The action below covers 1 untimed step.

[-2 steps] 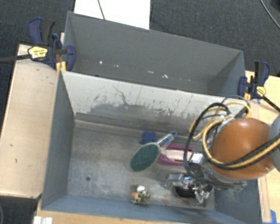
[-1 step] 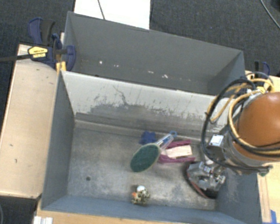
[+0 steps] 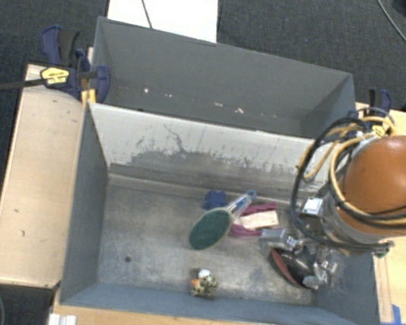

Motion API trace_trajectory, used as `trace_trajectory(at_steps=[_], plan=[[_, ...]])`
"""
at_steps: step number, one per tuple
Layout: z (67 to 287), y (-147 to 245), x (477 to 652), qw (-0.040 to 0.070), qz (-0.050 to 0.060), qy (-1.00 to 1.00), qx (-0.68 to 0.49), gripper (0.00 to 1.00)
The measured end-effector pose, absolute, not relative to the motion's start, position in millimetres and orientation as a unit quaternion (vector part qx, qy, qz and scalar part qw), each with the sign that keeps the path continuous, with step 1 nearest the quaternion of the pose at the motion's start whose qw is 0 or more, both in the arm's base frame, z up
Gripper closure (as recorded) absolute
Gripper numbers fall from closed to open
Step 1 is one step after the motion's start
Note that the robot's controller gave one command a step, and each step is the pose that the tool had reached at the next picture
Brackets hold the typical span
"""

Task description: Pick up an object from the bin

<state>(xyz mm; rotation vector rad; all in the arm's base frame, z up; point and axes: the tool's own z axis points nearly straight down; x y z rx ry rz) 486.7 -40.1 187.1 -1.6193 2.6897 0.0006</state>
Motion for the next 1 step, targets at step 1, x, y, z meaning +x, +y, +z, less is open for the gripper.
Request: trace_trajectory(at_steps=[1], plan=[[123.5, -106.7, 519.4, 0.000, 0.000, 0.765, -0.644, 0.00]])
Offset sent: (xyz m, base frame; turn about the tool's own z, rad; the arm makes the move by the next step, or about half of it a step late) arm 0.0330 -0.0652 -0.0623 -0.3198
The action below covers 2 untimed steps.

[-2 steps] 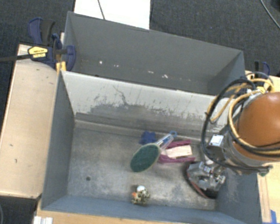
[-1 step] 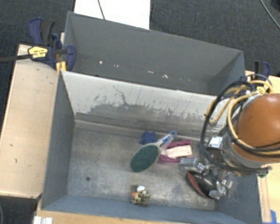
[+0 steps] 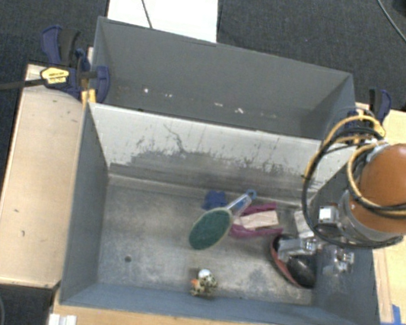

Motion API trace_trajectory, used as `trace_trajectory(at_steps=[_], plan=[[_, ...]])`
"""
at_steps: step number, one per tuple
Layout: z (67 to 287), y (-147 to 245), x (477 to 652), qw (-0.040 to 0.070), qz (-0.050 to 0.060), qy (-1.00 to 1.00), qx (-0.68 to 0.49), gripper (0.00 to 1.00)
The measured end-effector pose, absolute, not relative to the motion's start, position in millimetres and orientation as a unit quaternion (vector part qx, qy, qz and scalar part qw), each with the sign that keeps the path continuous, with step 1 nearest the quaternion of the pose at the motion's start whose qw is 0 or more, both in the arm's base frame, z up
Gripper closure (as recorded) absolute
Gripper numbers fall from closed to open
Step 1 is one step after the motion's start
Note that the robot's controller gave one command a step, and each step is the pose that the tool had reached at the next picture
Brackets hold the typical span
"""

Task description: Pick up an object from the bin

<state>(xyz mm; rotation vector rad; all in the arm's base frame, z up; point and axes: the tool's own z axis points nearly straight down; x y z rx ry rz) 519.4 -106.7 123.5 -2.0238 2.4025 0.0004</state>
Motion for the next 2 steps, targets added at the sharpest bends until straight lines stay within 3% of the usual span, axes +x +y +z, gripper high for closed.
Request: trace_trajectory(at_steps=[1, 2], plan=[[71.5, -98.8, 524.4, 0.004, 0.004, 0.605, -0.796, 0.00], [74.0, -100.2, 525.5, 0.004, 0.002, 0.608, -0.794, 1.00]])
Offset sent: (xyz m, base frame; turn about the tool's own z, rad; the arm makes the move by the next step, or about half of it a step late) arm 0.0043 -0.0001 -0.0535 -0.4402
